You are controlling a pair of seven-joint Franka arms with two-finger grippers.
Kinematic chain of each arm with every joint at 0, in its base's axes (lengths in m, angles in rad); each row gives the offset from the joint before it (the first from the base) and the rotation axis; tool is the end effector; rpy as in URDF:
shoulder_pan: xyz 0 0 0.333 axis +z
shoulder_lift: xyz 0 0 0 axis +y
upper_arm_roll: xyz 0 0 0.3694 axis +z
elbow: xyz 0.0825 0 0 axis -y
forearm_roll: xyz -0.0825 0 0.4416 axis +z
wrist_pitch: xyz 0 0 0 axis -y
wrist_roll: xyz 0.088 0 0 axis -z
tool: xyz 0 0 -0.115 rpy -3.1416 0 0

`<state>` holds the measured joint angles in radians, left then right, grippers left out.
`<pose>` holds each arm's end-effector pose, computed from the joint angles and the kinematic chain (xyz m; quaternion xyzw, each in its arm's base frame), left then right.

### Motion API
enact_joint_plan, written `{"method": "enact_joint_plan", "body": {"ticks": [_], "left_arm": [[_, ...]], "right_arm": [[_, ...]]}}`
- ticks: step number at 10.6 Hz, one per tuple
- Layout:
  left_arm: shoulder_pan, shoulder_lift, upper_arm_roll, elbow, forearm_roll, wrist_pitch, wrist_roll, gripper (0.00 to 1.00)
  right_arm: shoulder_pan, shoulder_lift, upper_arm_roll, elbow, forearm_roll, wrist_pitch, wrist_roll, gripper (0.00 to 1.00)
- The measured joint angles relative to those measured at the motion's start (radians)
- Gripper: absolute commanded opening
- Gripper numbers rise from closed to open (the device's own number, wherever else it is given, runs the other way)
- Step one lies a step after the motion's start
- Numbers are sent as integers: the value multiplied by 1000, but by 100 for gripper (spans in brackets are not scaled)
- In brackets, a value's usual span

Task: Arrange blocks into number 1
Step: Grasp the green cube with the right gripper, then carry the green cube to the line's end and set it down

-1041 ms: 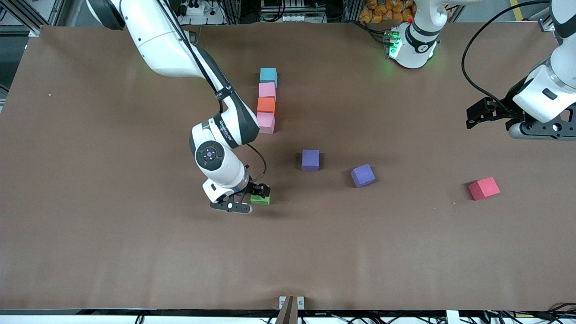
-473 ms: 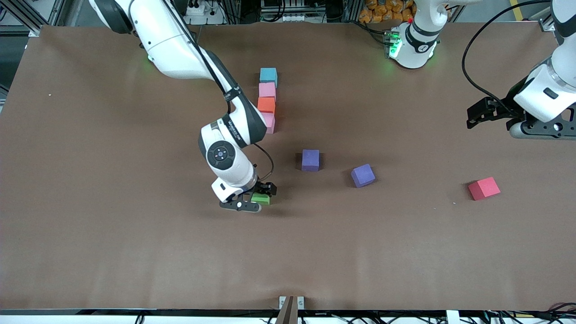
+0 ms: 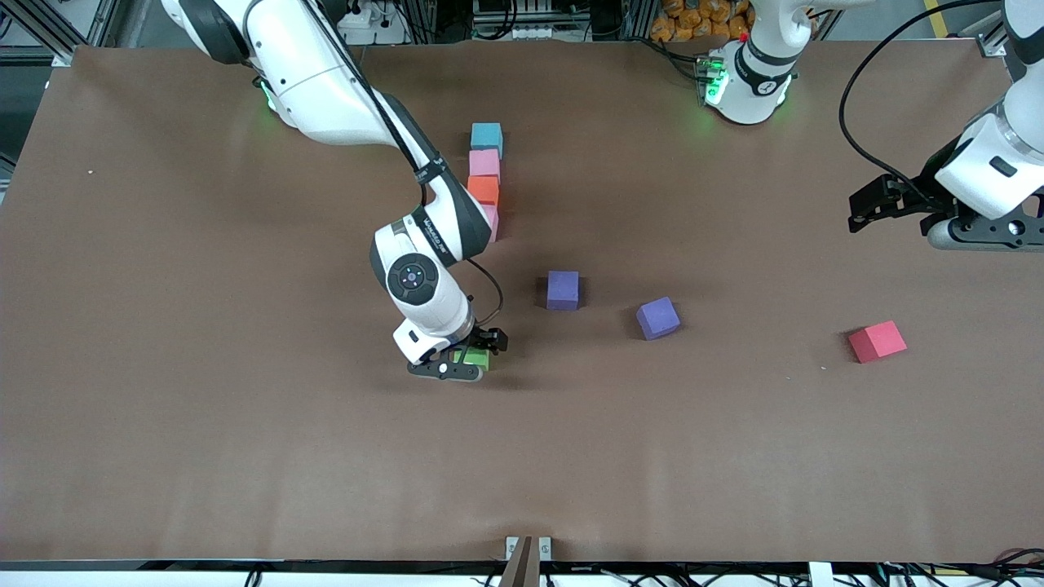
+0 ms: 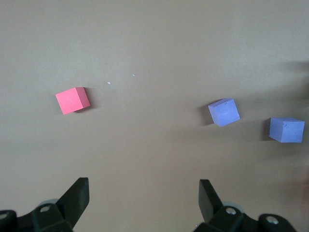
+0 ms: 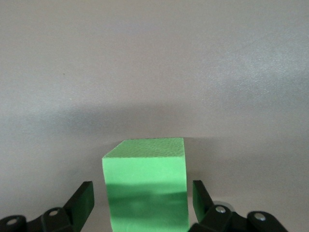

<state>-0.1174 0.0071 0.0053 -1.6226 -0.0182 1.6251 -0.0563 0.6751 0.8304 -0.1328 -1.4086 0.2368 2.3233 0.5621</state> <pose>0.6142 -0.0712 0.6428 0.9996 -0.0274 -0.0031 0.0088 0.6908 0.4500 0.2095 -0.9960 0.0631 -0.0178 0.0604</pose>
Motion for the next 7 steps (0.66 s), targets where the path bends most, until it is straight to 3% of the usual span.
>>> {"method": "enact_joint_plan", "body": {"ticks": [5,7], "left_arm": [[0,-5,-2,0,0,0,0,100],[-3,-6,-15,0,0,0,0,100]], "right_arm": [[2,7,-3,-4,0,-1,0,64],[18,-35,-3,-62,0,-4,0,64]]}}
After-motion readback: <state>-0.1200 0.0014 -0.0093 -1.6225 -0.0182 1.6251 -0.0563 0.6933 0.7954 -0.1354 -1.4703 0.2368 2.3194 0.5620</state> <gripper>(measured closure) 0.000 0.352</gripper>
